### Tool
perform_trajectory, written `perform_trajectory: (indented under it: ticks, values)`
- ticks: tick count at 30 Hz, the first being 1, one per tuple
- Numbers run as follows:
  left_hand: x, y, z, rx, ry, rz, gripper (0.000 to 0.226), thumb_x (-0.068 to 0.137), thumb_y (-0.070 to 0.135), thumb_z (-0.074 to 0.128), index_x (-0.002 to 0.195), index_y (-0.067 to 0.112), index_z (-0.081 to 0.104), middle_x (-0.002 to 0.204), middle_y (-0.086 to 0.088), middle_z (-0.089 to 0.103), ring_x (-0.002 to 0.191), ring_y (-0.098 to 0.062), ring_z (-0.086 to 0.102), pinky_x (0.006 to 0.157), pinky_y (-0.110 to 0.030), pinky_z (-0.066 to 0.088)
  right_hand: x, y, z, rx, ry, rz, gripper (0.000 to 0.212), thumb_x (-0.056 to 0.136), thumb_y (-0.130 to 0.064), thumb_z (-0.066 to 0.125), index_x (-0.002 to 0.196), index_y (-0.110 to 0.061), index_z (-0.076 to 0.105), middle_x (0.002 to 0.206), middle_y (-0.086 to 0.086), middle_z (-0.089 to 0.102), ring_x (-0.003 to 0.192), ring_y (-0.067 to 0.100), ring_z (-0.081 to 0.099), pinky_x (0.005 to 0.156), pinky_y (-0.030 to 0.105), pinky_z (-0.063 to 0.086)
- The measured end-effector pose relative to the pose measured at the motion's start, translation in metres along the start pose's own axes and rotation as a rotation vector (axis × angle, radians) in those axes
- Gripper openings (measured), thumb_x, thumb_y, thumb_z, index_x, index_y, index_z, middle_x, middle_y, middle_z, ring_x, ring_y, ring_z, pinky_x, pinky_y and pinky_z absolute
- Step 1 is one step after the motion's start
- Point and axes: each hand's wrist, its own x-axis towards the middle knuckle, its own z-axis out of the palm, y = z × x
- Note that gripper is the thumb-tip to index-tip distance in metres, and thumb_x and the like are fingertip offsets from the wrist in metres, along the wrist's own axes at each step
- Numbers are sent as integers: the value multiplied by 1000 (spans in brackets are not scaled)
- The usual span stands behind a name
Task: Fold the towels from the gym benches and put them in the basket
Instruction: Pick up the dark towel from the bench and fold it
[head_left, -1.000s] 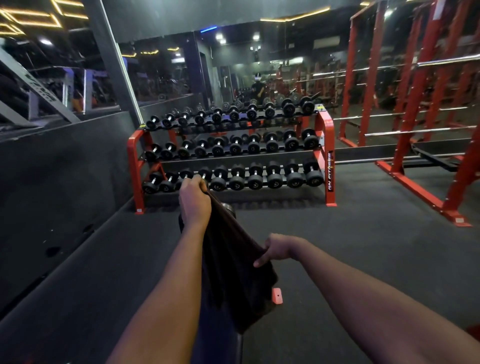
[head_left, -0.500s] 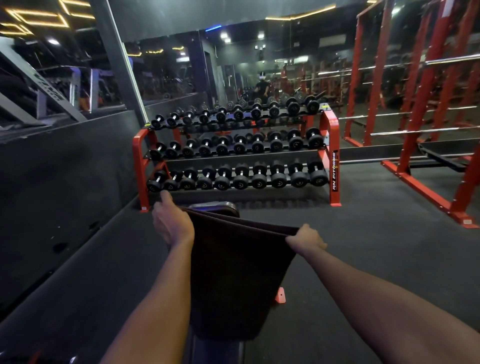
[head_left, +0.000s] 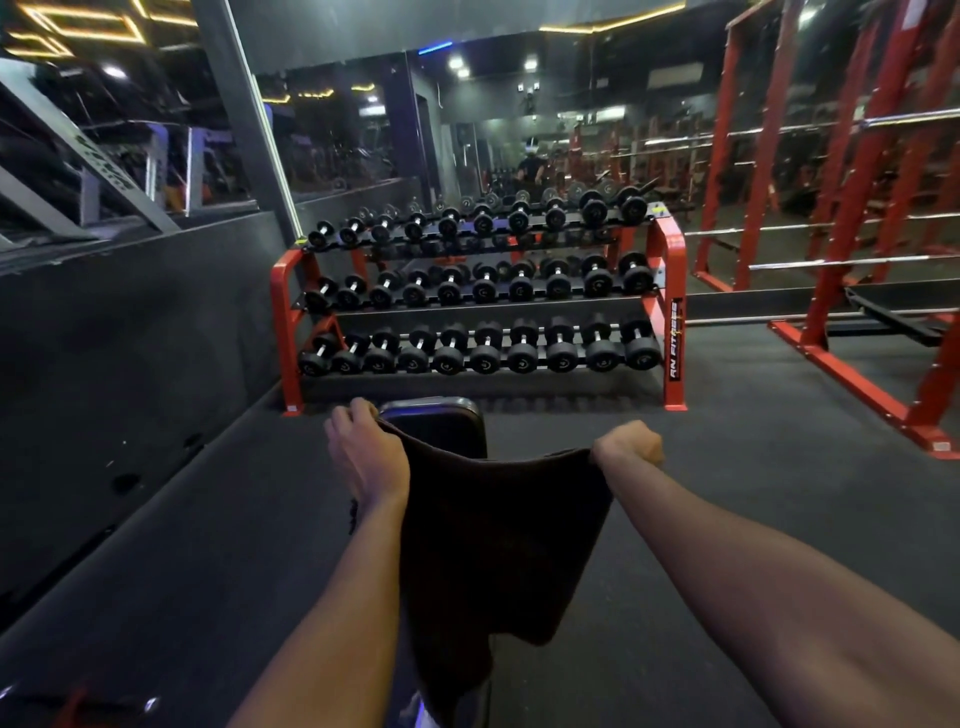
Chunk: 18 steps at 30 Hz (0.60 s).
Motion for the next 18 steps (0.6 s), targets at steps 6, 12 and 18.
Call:
perform_trajectory:
  ticks: [6, 12, 18]
  values:
    - [1, -5, 7, 14, -44, -18, 32, 79, -10, 46, 99, 11, 61, 100, -12, 62, 96, -29, 53, 82, -41, 45, -7, 18, 1, -76, 86, -163, 31, 99, -12, 43, 121, -5, 63, 129, 13, 54, 118, 34, 54, 93, 42, 44]
    - [-3, -9, -9, -171, 159, -88, 24, 88, -6, 44, 108, 8, 46, 95, -13, 55, 86, -31, 57, 76, -47, 48, 5, 22, 1, 382, 60, -215, 12, 90, -32, 63, 89, -21, 58, 83, -1, 60, 102, 30, 60, 90, 40, 32]
    - [7, -4, -10, -42, 118, -82, 22, 90, -1, 38, 106, 10, 49, 96, -11, 48, 78, -31, 55, 64, -41, 43, -13, 0, -11, 458, 251, -294, 17, 96, -31, 55, 100, -15, 49, 94, 11, 66, 91, 35, 66, 69, 36, 45]
